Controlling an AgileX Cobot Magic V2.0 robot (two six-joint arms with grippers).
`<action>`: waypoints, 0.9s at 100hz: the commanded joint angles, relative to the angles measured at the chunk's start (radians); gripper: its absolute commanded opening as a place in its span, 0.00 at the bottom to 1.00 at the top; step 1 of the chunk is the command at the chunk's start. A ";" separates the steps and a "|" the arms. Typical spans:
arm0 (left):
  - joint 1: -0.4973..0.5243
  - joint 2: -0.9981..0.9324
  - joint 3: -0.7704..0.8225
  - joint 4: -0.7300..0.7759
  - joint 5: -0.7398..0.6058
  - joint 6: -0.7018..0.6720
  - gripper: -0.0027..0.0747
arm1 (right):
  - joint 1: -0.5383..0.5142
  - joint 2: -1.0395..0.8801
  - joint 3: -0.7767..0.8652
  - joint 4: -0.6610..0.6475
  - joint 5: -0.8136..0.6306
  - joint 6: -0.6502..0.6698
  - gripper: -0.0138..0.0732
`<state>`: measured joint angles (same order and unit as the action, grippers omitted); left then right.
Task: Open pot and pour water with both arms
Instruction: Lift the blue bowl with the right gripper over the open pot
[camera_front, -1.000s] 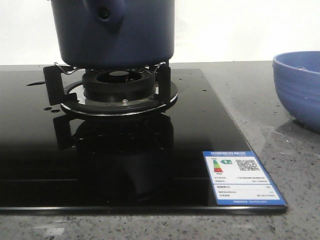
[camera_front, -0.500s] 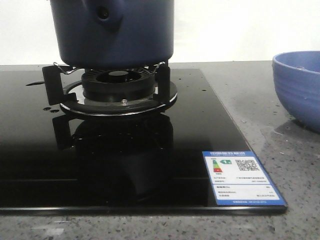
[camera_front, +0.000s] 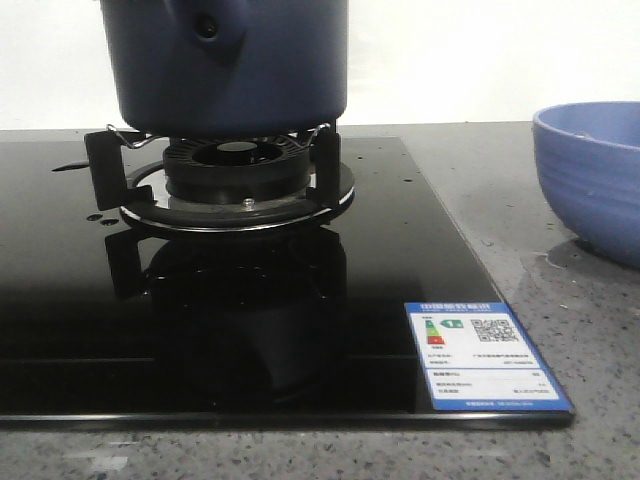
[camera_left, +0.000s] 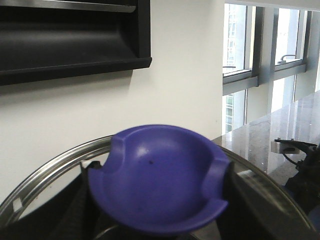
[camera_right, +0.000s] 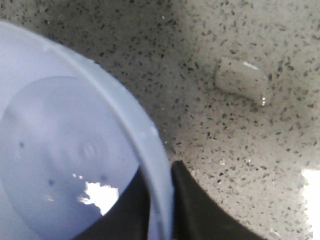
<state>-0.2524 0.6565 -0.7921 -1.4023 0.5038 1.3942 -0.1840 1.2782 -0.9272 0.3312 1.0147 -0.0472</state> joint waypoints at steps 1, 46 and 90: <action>-0.009 -0.004 -0.033 -0.061 -0.042 -0.010 0.35 | -0.007 -0.022 -0.022 0.040 -0.020 -0.029 0.09; -0.009 -0.006 -0.033 -0.065 -0.065 -0.010 0.35 | 0.067 -0.029 -0.424 0.095 0.229 -0.061 0.09; -0.009 -0.006 -0.033 -0.078 -0.111 -0.010 0.35 | 0.251 0.260 -0.992 0.132 0.300 0.047 0.09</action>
<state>-0.2524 0.6565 -0.7921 -1.4215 0.4232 1.3942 0.0312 1.5128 -1.7931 0.4131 1.2699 -0.0317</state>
